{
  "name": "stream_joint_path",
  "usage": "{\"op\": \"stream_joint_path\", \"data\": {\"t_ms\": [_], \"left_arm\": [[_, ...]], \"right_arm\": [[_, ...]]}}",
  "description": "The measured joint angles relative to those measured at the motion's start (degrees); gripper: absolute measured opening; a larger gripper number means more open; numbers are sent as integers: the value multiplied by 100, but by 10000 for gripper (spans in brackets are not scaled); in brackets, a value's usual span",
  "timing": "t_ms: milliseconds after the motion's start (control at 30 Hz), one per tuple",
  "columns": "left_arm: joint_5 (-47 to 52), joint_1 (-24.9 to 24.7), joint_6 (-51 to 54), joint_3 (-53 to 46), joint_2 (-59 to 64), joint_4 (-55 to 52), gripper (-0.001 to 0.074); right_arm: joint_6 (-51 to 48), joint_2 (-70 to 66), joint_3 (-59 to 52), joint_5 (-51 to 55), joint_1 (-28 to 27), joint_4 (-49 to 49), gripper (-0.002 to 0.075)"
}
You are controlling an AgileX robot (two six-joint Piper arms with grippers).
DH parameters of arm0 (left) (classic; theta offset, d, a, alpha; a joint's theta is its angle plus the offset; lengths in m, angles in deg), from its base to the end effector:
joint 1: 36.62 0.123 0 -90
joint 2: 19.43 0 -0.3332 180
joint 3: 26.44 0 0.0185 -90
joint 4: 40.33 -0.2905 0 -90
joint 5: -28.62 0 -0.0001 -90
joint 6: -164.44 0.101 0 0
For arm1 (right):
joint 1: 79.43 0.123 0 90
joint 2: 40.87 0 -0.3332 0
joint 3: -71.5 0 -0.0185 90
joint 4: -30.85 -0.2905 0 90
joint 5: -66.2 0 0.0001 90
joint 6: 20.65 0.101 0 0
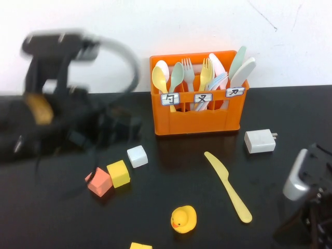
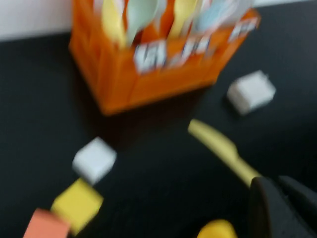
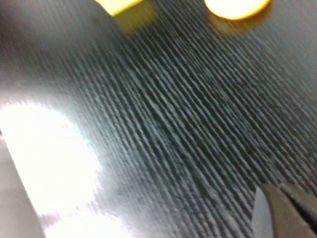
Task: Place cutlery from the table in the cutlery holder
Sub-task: Pick up the knife
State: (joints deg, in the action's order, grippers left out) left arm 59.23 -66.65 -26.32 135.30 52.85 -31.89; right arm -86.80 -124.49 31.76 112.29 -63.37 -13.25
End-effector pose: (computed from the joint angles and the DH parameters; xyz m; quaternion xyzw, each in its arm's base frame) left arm 0.2349 -0.1445 0.4044 0.1091 0.8625 -0.2305 0.4370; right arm 0.2219 0.1166 0.2277 -0.4302 0.8495 0.2296 0.2013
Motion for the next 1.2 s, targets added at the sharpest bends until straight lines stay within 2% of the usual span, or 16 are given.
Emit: {"op": "stream_joint_path", "data": {"t_ms": [100, 233, 400, 667, 900, 967, 1033, 1200], "left_arm": [[-175, 0, 58, -859, -478, -112, -1], [-940, 0, 51, -2086, -1077, -147, -1], [-1529, 0, -321, -3154, -1693, -147, -1], [-1367, 0, -545, -3457, -2579, -202, -1], [-247, 0, -654, -3469, -3095, -532, -1], [58, 0, -772, -3479, -3156, -556, -1], [254, 0, -857, -3479, -3169, -568, -1], [363, 0, -956, -3479, -3169, -568, -1]], "right_arm": [[475, -263, 322, -36, 96, 430, -2], [855, -598, 778, -148, 316, 855, -2], [1388, -1102, 1423, -160, 757, 1409, -2], [3112, -1962, 2665, 345, 1402, 3107, -2], [4059, -2412, 3141, 351, 1637, 3931, 6], [4189, -2528, 3161, 248, 1637, 3979, 43], [4322, -2649, 3170, 117, 1637, 4014, 115], [4865, -2854, 3179, -556, 1637, 4027, 342]]}}
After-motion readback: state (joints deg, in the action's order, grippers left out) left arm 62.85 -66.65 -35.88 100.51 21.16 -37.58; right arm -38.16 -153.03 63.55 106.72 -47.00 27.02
